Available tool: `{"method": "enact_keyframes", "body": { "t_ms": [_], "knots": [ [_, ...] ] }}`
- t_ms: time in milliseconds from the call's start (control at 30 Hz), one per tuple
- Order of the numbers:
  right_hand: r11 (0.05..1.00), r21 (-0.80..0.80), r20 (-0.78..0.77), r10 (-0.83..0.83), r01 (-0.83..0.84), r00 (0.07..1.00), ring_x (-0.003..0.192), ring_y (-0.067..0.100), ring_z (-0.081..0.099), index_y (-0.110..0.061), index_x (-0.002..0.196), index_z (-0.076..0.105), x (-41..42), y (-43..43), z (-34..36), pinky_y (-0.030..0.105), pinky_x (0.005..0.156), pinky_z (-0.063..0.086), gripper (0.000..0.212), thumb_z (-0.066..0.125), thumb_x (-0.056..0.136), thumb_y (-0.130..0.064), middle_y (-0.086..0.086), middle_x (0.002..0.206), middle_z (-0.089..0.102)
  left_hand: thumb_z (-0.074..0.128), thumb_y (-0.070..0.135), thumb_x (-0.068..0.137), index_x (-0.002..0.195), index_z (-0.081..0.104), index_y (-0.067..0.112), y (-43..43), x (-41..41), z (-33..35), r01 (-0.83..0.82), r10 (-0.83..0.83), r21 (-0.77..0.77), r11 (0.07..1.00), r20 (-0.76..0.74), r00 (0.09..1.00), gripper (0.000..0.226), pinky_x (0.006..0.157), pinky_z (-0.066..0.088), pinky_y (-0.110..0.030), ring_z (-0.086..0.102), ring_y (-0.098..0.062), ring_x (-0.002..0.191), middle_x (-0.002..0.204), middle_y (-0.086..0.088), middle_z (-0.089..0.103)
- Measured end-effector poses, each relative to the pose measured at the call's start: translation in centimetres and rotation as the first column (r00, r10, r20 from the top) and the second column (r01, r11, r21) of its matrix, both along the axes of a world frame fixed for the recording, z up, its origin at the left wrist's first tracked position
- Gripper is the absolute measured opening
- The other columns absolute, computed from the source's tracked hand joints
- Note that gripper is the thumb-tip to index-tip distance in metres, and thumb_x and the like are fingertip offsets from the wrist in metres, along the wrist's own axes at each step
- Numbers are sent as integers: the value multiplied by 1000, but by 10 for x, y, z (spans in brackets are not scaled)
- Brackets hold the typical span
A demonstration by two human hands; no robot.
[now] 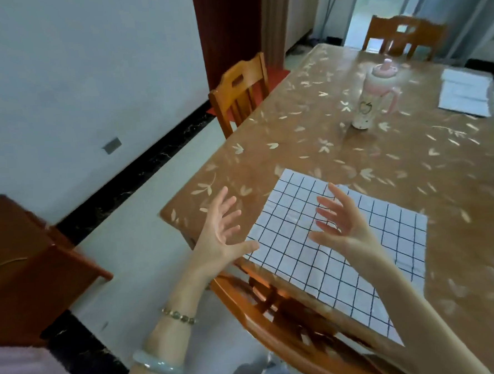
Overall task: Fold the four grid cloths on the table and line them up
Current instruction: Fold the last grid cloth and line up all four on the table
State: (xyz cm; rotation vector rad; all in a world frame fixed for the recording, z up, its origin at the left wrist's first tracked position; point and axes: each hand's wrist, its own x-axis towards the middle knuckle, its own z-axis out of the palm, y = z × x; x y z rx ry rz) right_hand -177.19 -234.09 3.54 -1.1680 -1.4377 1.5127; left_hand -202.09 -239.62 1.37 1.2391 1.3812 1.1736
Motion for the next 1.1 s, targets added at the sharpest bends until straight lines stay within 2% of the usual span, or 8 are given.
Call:
{"method": "enact_keyframes", "body": {
  "t_ms": [100,233,433,633,833,967,1033,1100],
  "knots": [
    [997,-23,-3,-68,68,998,124,7,49,-37,141,33,5,15,-5,26,99,45,95,79,65,-6,-6,136,49,88,38,56,137,19,57,34,-3,-1,69,-69,-32,997,-6,998,108,111,39,-36,44,2,129,144,21,35],
    [988,-29,8,-154,154,988,124,6,49,-45,134,36,13,37,-10,31,104,42,88,77,71,1,-7,136,48,88,35,57,143,20,49,79,0,-3,173,-173,-64,983,1,985,110,110,39,-34,45,1,129,144,19,36],
    [957,-28,114,-284,289,952,127,7,46,-35,141,31,27,58,-20,25,102,43,88,76,74,-1,-6,137,46,87,21,67,148,18,43,145,12,-13,389,-390,-120,913,13,921,109,111,37,-34,41,-2,132,150,9,33],
    [911,-27,193,-399,411,897,124,5,47,-34,139,34,65,78,-37,17,97,45,83,75,75,-1,-6,134,48,85,20,66,148,19,42,207,33,-32,491,-500,-166,855,-13,866,107,109,37,-30,41,-3,132,150,8,33],
    [873,-108,288,-431,476,855,123,13,47,-25,142,34,118,112,-85,28,99,43,79,73,78,-2,-1,134,47,84,19,70,152,14,31,265,55,-79,471,-527,-300,829,-138,839,109,106,36,-27,39,-11,132,153,4,28],
    [855,-111,426,-419,506,802,123,12,44,-26,140,38,161,143,-128,32,102,42,73,71,79,-3,-1,133,46,79,23,78,152,16,29,303,64,-124,361,-495,-394,845,-322,807,97,113,32,-38,33,-17,137,156,-2,23],
    [854,-78,523,-405,515,750,123,12,45,-30,137,42,182,158,-149,37,104,42,67,69,79,-7,-3,135,48,73,28,83,152,17,26,319,65,-142,276,-455,-421,864,-421,785,89,115,27,-46,25,-21,143,157,-3,22],
    [864,-17,625,-384,504,679,124,17,45,-28,136,45,199,174,-164,38,104,40,62,66,80,-11,-1,136,49,67,32,88,152,18,22,331,68,-156,214,-433,-421,881,-538,723,81,117,21,-49,17,-25,146,157,-4,21]
  ]
}}
